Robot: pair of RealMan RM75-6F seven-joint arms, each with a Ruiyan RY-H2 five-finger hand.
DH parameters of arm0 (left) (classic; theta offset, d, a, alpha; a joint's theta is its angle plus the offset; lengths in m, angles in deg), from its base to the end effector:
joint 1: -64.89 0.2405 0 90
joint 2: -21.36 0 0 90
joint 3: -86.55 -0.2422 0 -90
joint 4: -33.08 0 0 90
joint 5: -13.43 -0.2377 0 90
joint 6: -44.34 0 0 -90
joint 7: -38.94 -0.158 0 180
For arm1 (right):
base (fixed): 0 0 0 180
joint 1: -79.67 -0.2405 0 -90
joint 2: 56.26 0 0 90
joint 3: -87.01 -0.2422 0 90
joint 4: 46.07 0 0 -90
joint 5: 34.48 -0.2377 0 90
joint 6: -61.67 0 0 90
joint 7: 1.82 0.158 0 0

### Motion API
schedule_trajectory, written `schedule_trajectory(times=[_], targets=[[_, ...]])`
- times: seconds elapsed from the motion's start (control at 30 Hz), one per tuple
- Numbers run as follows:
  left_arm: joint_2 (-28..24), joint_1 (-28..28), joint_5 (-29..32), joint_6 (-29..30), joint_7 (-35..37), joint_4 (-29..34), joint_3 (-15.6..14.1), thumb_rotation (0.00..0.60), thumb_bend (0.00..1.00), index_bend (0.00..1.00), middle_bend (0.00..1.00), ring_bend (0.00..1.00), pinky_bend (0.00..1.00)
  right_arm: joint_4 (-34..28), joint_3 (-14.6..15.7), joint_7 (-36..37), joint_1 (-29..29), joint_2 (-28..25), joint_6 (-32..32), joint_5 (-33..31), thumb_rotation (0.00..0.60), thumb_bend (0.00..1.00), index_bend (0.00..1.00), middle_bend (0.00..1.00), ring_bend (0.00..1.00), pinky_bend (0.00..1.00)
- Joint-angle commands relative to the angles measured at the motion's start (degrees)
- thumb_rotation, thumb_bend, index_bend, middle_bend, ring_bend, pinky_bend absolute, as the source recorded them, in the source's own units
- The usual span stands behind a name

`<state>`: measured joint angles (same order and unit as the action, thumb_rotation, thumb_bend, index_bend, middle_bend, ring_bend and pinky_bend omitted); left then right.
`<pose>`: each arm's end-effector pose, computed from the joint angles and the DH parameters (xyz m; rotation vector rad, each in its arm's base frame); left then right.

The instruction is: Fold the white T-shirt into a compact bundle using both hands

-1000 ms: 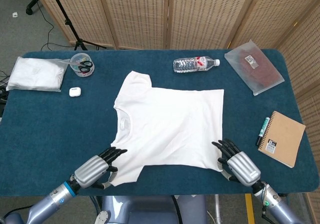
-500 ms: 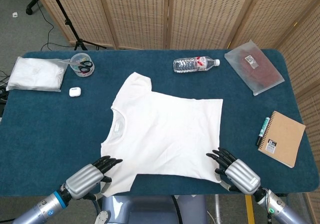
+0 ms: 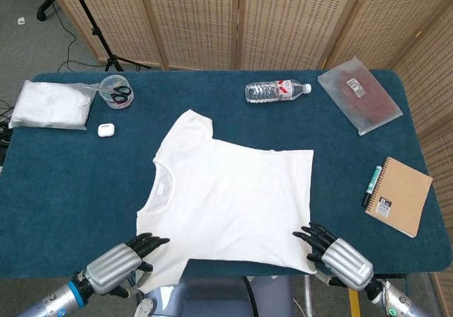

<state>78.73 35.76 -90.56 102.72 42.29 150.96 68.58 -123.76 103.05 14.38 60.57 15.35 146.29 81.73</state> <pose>-0.1657 0.1398 0.0261 -2.3090 -1.2866 -0.8966 -0.2704 -0.1607 0.0370 2.1989 -0.9394 1.1408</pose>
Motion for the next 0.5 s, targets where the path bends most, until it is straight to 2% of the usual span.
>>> schedule_trajectory(times=[0.03,0.27,0.33,0.5], targets=[[-0.6,0.0,-1.1,-0.4,1.5,-0.1,-0.9,0.600,0.62,0.73,0.00,0.00,0.00,0.0,0.5,-0.3,0.2,-0.2,0.2,0.5,0.600,0.72,0.72,0.10,0.00,0.00],[-1.0,-0.2,-2.3,-0.3,3.3,-0.3,-1.0,0.600,0.62,0.73,0.00,0.00,0.00,0.0,0.9,0.0,0.1,-0.7,0.4,0.9,0.600,0.72,0.72,0.10,0.00,0.00],[-0.7,0.0,-1.3,0.5,3.5,-0.2,0.1,0.600,0.62,0.73,0.00,0.00,0.00,-0.3,0.4,0.3,0.0,-0.9,0.5,0.5,0.600,0.72,0.72,0.10,0.00,0.00],[1.4,0.0,3.4,1.7,1.2,-0.5,5.1,0.600,0.62,0.73,0.00,0.00,0.00,-1.8,-1.5,2.0,-1.1,-1.7,-0.6,-2.4,0.600,0.72,0.72,0.10,0.00,0.00]])
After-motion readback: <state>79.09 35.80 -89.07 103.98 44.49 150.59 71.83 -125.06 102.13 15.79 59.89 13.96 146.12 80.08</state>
